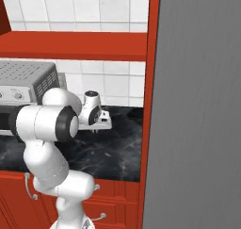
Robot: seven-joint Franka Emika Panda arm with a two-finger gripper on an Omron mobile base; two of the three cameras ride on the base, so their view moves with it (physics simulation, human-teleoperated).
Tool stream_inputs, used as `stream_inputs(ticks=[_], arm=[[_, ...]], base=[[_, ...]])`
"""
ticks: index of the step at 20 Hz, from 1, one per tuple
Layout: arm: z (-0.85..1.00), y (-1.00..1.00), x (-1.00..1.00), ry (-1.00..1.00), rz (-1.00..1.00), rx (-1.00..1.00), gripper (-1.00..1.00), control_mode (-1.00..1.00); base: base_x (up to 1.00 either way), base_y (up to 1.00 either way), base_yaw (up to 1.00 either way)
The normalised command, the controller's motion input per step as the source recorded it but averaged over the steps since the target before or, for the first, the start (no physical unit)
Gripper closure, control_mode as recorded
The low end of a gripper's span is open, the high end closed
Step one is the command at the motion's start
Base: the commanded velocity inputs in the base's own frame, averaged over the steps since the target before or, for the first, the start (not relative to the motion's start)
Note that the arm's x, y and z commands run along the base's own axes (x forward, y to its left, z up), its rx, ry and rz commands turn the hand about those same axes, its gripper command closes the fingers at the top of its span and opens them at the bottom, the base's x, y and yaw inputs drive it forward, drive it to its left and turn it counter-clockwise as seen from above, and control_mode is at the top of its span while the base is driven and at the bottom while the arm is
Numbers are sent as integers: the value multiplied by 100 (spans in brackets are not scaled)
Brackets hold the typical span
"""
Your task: Clear the mugs and bowl far away from the sink.
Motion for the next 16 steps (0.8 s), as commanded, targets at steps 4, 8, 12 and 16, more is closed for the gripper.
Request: stream_inputs(ticks=[4,8,12,16], arm=[[-46,8,40,0,-6,0,100,-100],[-44,25,42,0,-7,0,100,-100],[-38,21,43,0,-8,0,100,-100],[-33,19,45,0,-9,0,-100,-100]], base=[[0,0,0],[0,0,0],[0,0,0],[0,0,0]])
